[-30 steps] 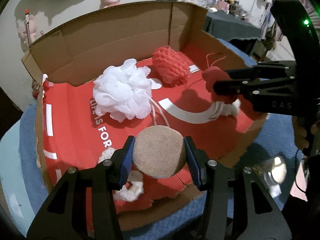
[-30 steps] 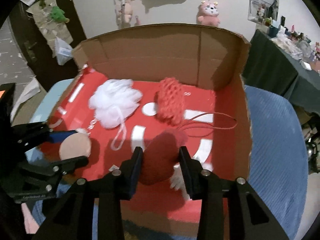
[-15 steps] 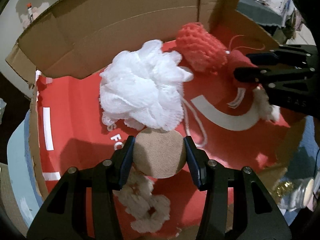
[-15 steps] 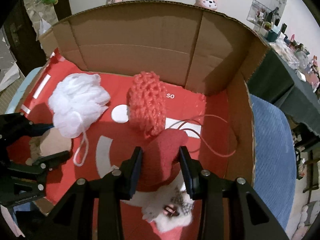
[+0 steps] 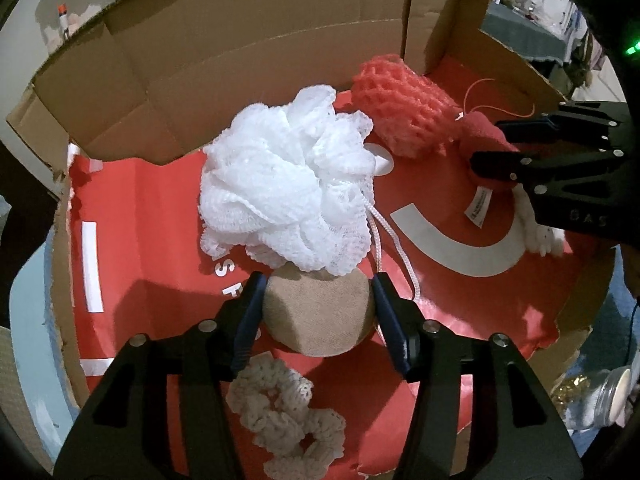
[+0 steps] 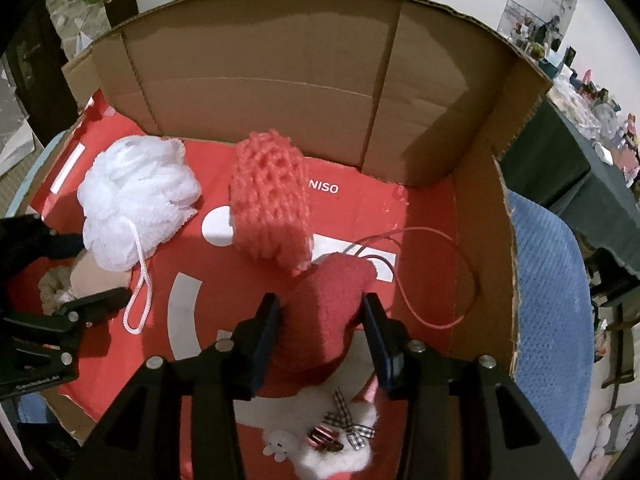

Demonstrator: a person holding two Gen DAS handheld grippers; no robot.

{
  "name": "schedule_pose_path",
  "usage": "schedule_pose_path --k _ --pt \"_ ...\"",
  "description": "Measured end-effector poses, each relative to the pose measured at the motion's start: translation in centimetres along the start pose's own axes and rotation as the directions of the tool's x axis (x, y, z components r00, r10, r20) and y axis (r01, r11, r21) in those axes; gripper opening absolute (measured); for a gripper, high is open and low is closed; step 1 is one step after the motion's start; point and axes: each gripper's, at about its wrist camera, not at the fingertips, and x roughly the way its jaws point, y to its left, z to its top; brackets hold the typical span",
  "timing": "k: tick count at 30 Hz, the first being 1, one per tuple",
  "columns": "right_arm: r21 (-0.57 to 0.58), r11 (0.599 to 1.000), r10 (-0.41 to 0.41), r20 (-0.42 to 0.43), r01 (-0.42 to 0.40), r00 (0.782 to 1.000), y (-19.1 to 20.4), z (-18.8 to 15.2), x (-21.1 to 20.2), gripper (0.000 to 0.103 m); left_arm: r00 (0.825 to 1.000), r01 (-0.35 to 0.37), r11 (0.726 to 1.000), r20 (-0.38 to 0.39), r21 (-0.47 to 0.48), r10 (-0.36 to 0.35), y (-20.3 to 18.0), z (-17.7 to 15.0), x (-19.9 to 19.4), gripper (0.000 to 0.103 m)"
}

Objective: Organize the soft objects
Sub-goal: 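Lower both tools into the box and open them to release the pad and yarn ball, then lift both tools out of the box and back over the bed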

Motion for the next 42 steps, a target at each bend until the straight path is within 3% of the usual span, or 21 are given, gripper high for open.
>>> schedule_pose_path --k 3,12,15,21,23,31,42 --pt "-0.004 1.0 -0.001 -0.001 0.001 1.0 0.0 -0.2 -0.1 0.048 1.0 -0.002 1.0 0.024 0.0 0.002 -0.5 0.2 -1.2 0.071" --pt "-0.028 0.999 -0.016 0.022 0.016 1.0 1.8 -0.5 -1.3 0.066 0.996 0.014 1.0 0.092 -0.008 -0.014 -1.6 -0.9 -4.7 0.072" --pt "-0.018 1.0 -0.024 0.043 0.025 0.999 2.1 -0.7 -2.5 0.077 0.992 0.027 0.999 0.127 -0.017 -0.025 -2.0 -1.7 -6.3 0.073" --pt "0.018 1.0 -0.015 0.111 0.013 0.994 2.2 -1.9 -6.7 0.08 0.977 0.043 0.998 0.213 -0.044 -0.032 -1.5 -2.9 -10.8 0.077" --pt "0.026 1.0 -0.016 0.14 0.012 0.99 1.9 -2.2 -8.0 0.09 0.967 0.051 0.997 0.252 -0.056 -0.035 -1.7 -3.6 -12.2 0.081" --pt "0.066 0.998 -0.001 0.289 -0.019 0.957 1.7 -5.4 -15.2 0.102 0.906 0.029 0.996 0.423 -0.083 0.009 -3.9 -7.8 -18.2 0.092" --pt "0.058 0.998 -0.033 0.479 0.006 0.877 4.1 -13.8 -23.8 0.103 0.81 0.021 0.99 0.583 -0.137 0.063 -7.1 -14.8 -24.1 0.098"
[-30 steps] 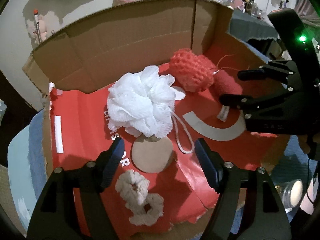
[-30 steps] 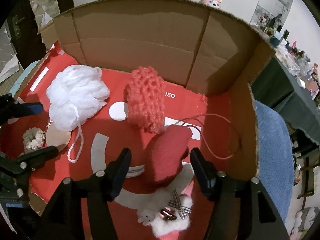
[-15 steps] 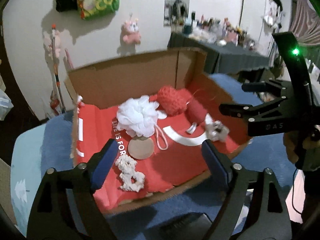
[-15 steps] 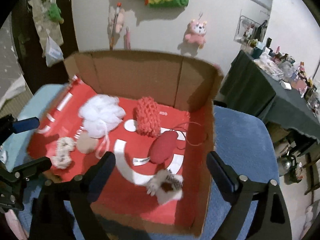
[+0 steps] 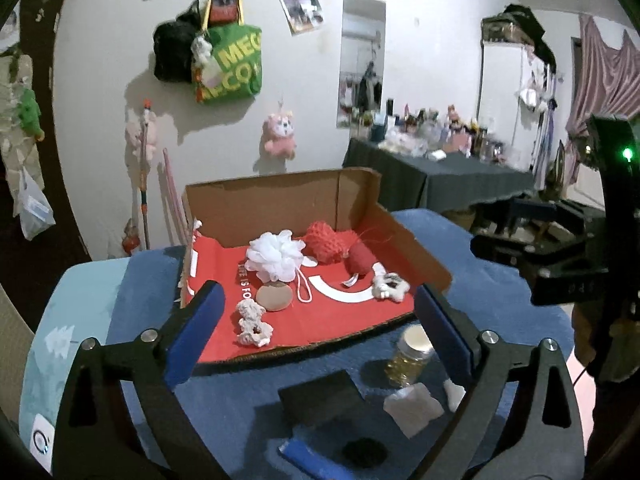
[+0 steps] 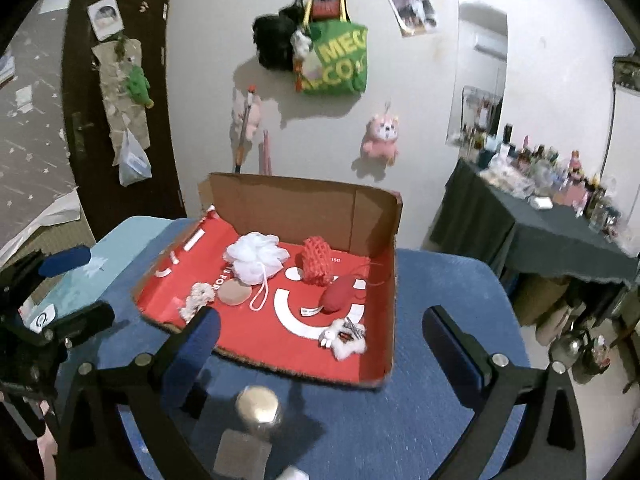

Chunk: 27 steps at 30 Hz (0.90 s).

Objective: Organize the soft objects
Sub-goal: 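Lift both tools out of the box and back over the bed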

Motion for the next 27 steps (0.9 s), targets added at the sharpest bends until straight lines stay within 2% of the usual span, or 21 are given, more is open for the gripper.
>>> schedule_pose_path --k 4,7,13,21,27 --pt "0.011 1.0 -0.009 0.046 0.008 0.999 0.7 -2.2 -2.6 0.103 0.999 0.014 1.0 0.052 -0.017 -0.013 -0.7 -1.6 -2.7 0.1" --pt "0.027 0.999 -0.029 0.075 0.027 0.997 1.3 -4.3 -4.4 0.103 0.997 -0.014 1.0 0.069 -0.015 0.015 -1.2 -3.2 -3.7 0.1" --pt "0.059 0.996 -0.072 0.087 0.067 0.994 1.9 -8.2 -5.7 0.103 0.997 -0.054 0.997 0.049 -0.048 0.057 -1.2 -6.4 -3.6 0.1" --pt "0.093 0.992 -0.092 0.024 0.089 0.995 2.1 -12.8 -3.7 0.103 0.997 -0.058 0.993 -0.062 -0.105 0.052 -0.6 -11.2 -1.1 0.1" --pt "0.105 0.989 -0.102 -0.044 0.106 0.994 2.1 -15.4 -0.9 0.103 0.982 -0.062 0.985 -0.185 -0.16 0.032 0.3 -14.6 1.4 0.1"
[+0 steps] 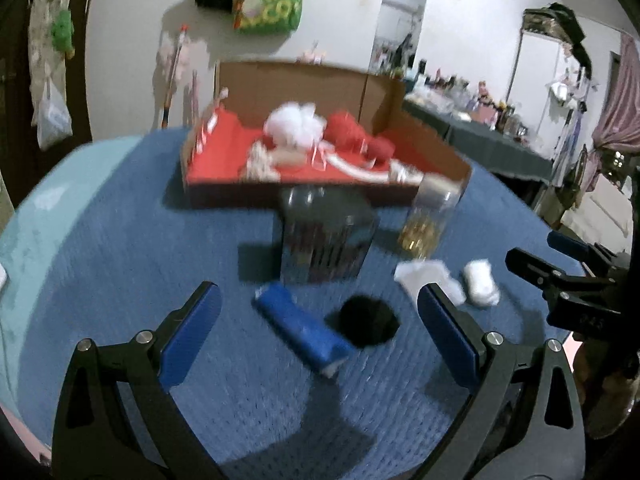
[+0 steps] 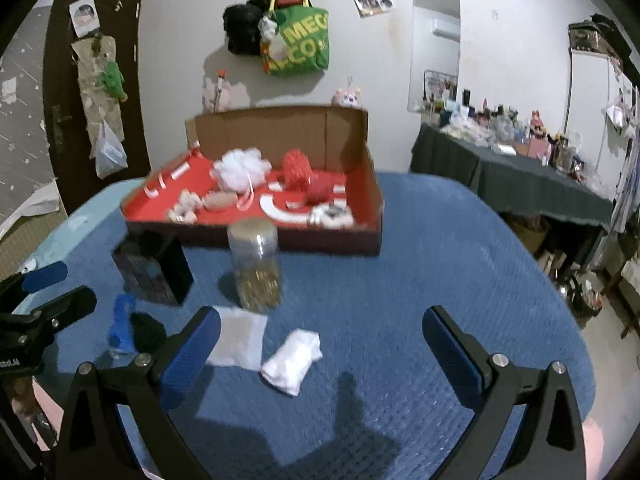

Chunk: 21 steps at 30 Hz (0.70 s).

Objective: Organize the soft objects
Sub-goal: 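Lift both tools out of the box and back over the bed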

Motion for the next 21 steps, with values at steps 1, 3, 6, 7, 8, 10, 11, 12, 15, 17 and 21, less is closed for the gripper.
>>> schedule_pose_path --k 1,3,6,7,8,10,11,12,15,17,21 --pt "0.003 1.0 -0.001 -0.013 0.001 1.0 0.0 -0.4 0.5 0.103 1.0 -0.003 1.0 -0.019 -0.006 0.002 0.1 -0.4 0.5 0.1" --pt "0.011 1.0 0.002 -0.039 -0.002 0.999 -0.2 -1.1 1.5 0.103 0.999 -0.002 1.0 -0.048 -0.013 0.002 0.3 -0.9 1.2 0.1" --pt "0.03 1.0 0.008 -0.065 -0.006 0.998 -0.4 -1.8 2.5 0.103 0.997 -0.004 1.0 -0.078 -0.023 0.002 0.5 -1.6 1.9 0.1" --pt "0.037 0.999 0.009 -0.072 -0.006 0.997 -0.5 -2.0 2.7 0.103 0.996 -0.005 1.0 -0.088 -0.023 0.003 0.6 -1.7 2.1 0.1" --pt "0.04 0.999 0.009 -0.076 -0.006 0.997 -0.6 -2.2 2.9 0.103 0.995 -0.007 1.0 -0.096 -0.021 0.005 0.6 -1.8 2.3 0.1" --pt "0.044 0.999 0.012 -0.087 -0.008 0.996 -0.6 -2.4 3.2 0.103 0.994 -0.02 1.0 -0.11 -0.017 0.018 0.7 -1.9 2.7 0.1" --pt "0.045 0.999 0.013 -0.09 -0.009 0.996 -0.5 -2.5 3.3 0.103 0.993 -0.028 1.0 -0.116 -0.014 0.026 0.7 -2.1 2.8 0.1" --pt "0.044 0.999 0.013 -0.092 -0.008 0.996 -0.5 -2.6 3.4 0.103 0.992 -0.037 0.999 -0.125 -0.01 0.036 0.8 -2.2 3.0 0.1" --pt "0.036 0.999 0.005 -0.096 -0.002 0.995 -0.4 -2.7 3.6 0.103 0.988 -0.062 0.998 -0.139 0.013 0.064 1.0 -2.3 3.5 0.1" --pt "0.028 1.0 -0.004 -0.098 0.007 0.995 -0.3 -2.8 3.7 0.103 0.986 -0.089 0.995 -0.139 0.039 0.094 1.3 -2.3 3.4 0.1" --pt "0.028 1.0 -0.004 -0.107 0.007 0.994 -0.4 -2.9 3.9 0.103 0.979 -0.136 0.989 -0.142 0.061 0.143 2.7 -2.3 2.9 0.1"
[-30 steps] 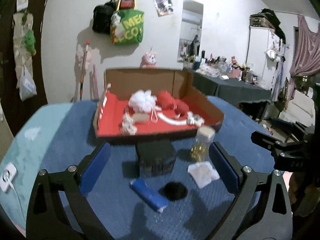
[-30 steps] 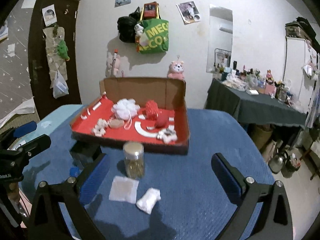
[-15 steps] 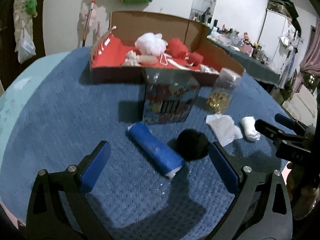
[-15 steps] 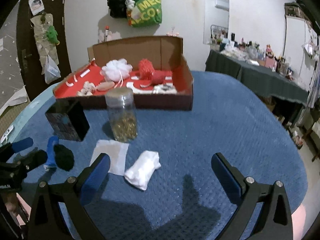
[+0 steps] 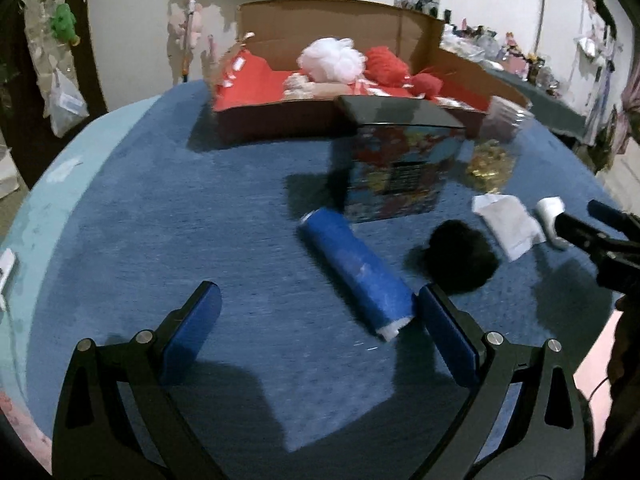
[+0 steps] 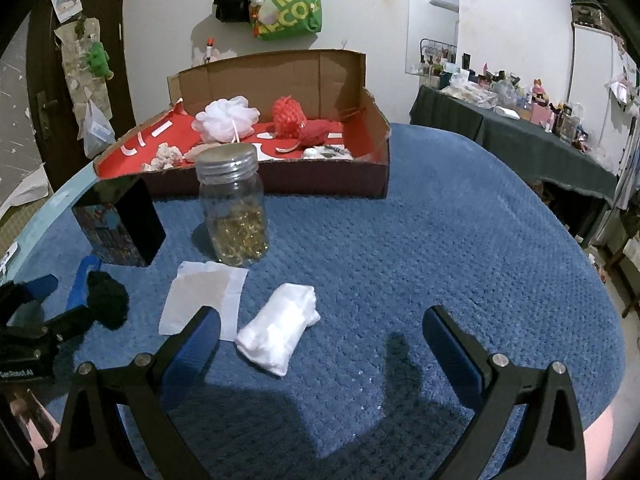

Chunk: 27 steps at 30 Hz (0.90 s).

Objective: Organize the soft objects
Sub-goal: 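Lift both tools out of the box and back over the bed, then grasp the blue foam roll with the left tool while the right tool grasps the white cloth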

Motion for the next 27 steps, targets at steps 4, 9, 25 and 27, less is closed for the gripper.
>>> schedule_pose_path --k 4,9,25,27 --pt "0.007 1.0 -0.005 0.005 0.005 1.0 -0.1 0.0 0.2 0.103 0.999 0.03 0.999 0.02 -0.025 -0.03 0.3 0.2 -0.5 0.1" --pt "0.02 1.0 0.004 0.024 -0.005 1.0 -0.2 0.1 0.6 0.101 0.996 0.078 0.997 0.033 0.004 -0.078 -0.9 0.9 0.1 0.092" --pt "0.002 0.989 0.147 0.055 -0.147 0.988 1.0 -0.2 0.1 0.016 0.983 0.158 0.987 0.096 0.024 -0.159 -1.3 0.7 -0.7 0.021" --pt "-0.009 0.985 0.17 0.062 -0.17 0.983 1.5 -0.1 -0.4 0.016 0.98 0.166 0.986 0.104 0.035 -0.169 -1.7 0.8 -1.0 0.02"
